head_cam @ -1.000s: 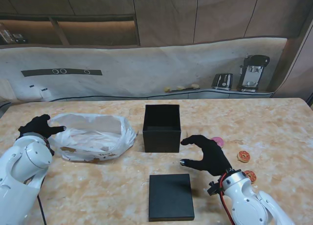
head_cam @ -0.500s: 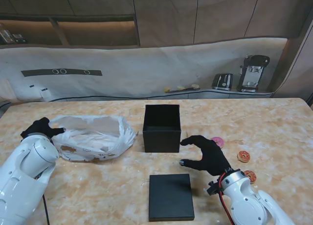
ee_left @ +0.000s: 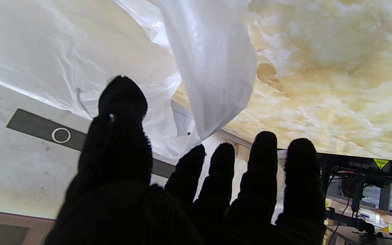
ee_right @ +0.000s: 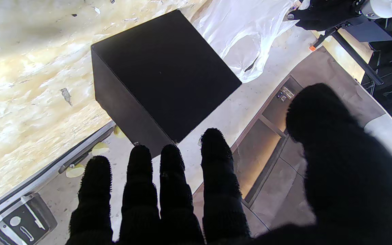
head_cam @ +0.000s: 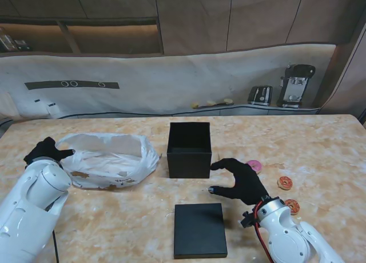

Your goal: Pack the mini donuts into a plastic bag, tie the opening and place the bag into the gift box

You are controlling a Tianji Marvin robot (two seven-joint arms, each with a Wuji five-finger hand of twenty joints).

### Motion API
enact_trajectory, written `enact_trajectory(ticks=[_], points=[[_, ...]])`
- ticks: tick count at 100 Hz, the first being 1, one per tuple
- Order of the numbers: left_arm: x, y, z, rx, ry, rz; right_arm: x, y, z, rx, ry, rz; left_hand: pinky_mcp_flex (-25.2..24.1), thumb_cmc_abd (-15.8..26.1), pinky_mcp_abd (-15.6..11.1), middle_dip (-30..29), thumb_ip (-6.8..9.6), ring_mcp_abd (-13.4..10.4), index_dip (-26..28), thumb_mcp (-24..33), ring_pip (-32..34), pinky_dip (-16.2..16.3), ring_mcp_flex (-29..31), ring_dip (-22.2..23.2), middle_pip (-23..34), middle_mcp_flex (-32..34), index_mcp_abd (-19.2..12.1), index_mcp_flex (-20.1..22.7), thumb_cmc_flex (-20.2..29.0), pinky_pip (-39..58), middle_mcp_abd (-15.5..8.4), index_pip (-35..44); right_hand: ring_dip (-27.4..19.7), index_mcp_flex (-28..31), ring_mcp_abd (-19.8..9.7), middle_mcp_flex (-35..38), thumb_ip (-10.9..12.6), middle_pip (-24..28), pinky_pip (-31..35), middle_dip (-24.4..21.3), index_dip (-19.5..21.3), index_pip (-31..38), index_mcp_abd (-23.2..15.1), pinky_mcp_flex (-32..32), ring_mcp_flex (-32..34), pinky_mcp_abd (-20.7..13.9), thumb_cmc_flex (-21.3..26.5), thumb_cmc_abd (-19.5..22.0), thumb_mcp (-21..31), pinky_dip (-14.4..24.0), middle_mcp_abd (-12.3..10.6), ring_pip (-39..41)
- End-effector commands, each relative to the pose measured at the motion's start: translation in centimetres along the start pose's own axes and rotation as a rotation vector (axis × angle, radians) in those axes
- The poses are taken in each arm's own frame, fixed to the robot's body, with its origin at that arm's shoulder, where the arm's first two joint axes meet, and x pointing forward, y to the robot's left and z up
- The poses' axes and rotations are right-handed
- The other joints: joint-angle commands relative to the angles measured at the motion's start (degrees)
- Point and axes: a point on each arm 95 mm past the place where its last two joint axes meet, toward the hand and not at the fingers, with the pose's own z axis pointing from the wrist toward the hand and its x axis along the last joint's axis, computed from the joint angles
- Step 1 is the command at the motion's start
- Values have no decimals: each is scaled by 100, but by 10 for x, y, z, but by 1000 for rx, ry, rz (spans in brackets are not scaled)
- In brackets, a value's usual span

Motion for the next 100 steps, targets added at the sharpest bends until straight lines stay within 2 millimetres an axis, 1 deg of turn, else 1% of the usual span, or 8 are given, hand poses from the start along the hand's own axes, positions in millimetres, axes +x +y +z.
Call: enact_trajectory(ticks=[1, 28, 39, 52, 57, 66, 86, 100], points=[[4, -2, -4, -6, 18, 13, 0, -5, -2, 20, -2, 3, 94, -78, 125, 51, 72, 109, 66, 7, 177, 144, 245, 111, 53, 124, 145, -118, 99, 147, 104, 131, -66, 17, -185, -116, 115, -13, -106, 34, -10, -18, -83, -89, -54, -13, -169, 60, 15, 63, -64, -27], [3, 6, -2, -48, -75, -38, 1, -5, -2, 19, -5, 7, 749, -279, 424, 2, 125, 351, -67, 217, 408, 295, 833, 153, 147, 628, 362, 355, 422, 502, 421, 91, -66, 19, -169, -106, 109, -9, -120, 34, -12, -19, -77, -89, -52, -5, -172, 59, 24, 76, -62, -25], [4, 13, 1, -44, -95, -70, 0, -4, -2, 18, -7, 3, 1266, -720, 488, -35, 26, 359, 10, 2102, 671, 410, 1323, 130, 380, 1057, 389, 596, -4, 810, 476, 523, -65, 15, -176, -107, 109, -11, -126, 33, -14, -24, -80, -92, -45, -9, -175, 63, 27, 81, -60, -22], [7, 20, 5, -35, -104, -166, 0, -3, -3, 21, -9, 0, 2003, -938, 650, 281, -49, 241, 146, 3463, 1196, 418, 2415, 210, 706, 2209, 247, 1383, 332, 1195, 372, 1350, -65, 14, -171, -104, 110, -10, -132, 33, -15, -26, -80, -90, -45, -9, -189, 83, 35, 86, -69, -23], [9, 21, 4, -30, -111, -208, 0, -3, -3, 22, -8, 1, 2366, -1244, 705, 819, -215, 195, -39, 3815, 1436, 352, 2853, 241, 310, 2878, 152, 1630, 688, 1432, 308, 1769, -65, 9, -178, -106, 110, -12, -133, 33, -16, -29, -87, -87, -40, -8, -195, 88, 39, 88, -68, -22], [10, 22, 2, 20, -90, -223, 0, -2, -3, 23, -2, 0, 2995, -1468, 733, 1350, -240, 50, -242, 4423, 1833, 282, 3488, 356, -293, 3849, 2, 1938, 1044, 1926, 168, 2351, -65, 10, -179, -102, 110, -12, -133, 33, -16, -28, -87, -84, -31, -12, -211, 105, 51, 93, -69, -22], [13, 15, -13, 43, -30, -250, 2, -3, -5, 18, 3, 10, 3720, -1640, 823, 1912, -186, -63, -225, 5112, 2765, 318, 4117, 836, 137, 4380, -441, 2490, 977, 2908, 85, 2987, -64, 17, -170, -106, 116, -18, -141, 31, -17, -31, -87, -87, -27, -14, -288, 230, 170, 101, -75, -22], [15, 5, -27, 63, 16, -255, 3, -4, -7, 10, 5, 19, 4144, -2197, 953, 2365, -285, -198, 169, 6256, 3538, 437, 4543, 1108, 659, 4713, -455, 2680, 448, 3637, 155, 3364, -63, 30, -171, -88, 101, -18, -146, 32, -18, -34, -74, -89, -9, -10, -338, 284, 327, 107, -69, -18]])
